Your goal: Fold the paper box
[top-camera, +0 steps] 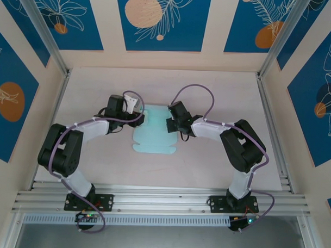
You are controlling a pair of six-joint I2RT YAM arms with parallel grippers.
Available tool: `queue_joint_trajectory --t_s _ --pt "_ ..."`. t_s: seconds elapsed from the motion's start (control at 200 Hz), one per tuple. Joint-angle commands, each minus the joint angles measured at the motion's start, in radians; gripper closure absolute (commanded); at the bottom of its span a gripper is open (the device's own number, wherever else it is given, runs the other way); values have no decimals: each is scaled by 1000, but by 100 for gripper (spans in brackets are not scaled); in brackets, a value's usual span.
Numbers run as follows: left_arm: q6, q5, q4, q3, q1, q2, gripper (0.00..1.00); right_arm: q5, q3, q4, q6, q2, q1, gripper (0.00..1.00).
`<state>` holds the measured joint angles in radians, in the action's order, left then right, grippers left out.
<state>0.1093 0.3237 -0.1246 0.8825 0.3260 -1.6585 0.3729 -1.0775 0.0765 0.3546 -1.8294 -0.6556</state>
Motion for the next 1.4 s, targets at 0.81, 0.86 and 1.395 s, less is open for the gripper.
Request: queue_joint_trajectory --t_s 0.81,0.86,1.395 --pt "-11 -152 -302 20 38 -109 61 -78 2 50 -26 -3 -29 92" --pt "-22 -109 -302 29 26 -112 61 -86 4 44 -31 -1 -30 92" --pt "5 0 -277 26 -34 -155 70 -100 6 33 -35 -7 -27 92"
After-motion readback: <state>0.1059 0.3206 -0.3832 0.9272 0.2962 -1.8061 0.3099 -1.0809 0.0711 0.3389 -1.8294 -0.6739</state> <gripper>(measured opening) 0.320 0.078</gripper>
